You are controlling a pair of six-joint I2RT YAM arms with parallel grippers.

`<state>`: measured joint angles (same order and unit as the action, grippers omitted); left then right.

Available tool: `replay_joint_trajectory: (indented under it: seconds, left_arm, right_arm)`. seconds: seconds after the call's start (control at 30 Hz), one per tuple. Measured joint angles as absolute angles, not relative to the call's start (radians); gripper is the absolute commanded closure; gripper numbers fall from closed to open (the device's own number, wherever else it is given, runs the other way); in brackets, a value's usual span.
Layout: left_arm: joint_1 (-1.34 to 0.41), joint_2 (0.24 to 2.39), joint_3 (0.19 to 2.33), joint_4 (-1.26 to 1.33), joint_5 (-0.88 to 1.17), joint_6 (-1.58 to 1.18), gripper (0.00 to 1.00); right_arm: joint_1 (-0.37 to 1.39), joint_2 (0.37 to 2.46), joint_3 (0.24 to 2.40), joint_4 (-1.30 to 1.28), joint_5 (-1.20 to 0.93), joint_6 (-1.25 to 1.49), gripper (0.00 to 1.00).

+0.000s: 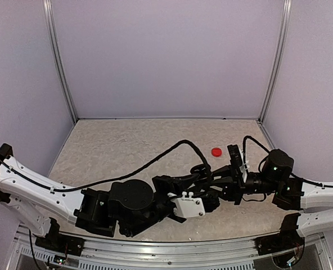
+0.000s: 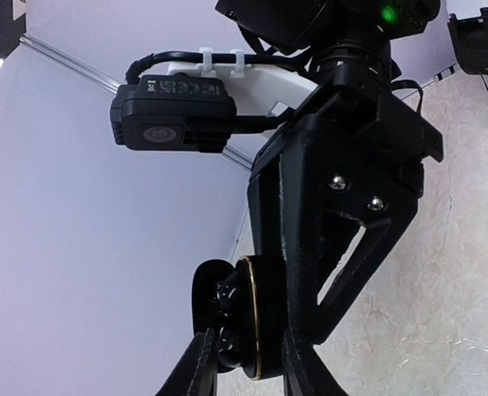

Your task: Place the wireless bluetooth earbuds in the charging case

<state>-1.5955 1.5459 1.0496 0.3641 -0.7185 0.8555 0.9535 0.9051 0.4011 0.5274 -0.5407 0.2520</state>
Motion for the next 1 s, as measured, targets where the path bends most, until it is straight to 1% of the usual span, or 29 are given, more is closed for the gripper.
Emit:
replay_joint_trajectory:
  seconds: [0.33, 0.5, 0.67, 0.8, 1.0]
  left_arm:
    - [-1.622, 1.539, 1.049, 0.363, -0.693, 0.840, 0.64]
    - [-1.620, 1.480, 1.036, 0.365, -0.685, 0.775, 0.63]
    - [-1.583, 1.394, 1.025, 0.365, -0.649, 0.637, 0.58]
    - [-1.501, 1.312, 0.996, 0.356, -0.548, 0.469, 0.53]
    - [-1.389, 1.221, 0.961, 0.348, -0.386, 0.261, 0.52]
  right_arm:
    - [0.953, 0.905, 0.401, 0.559, -0.522, 0.245, 1.00]
    - [0.953, 0.894, 0.401, 0.562, -0.511, 0.216, 1.00]
    - [0.953, 0.867, 0.401, 0.563, -0.508, 0.171, 1.00]
    - [0.953, 0.841, 0.401, 0.562, -0.513, 0.124, 1.00]
    - [0.953, 0.818, 0.401, 0.561, -0.547, 0.064, 1.00]
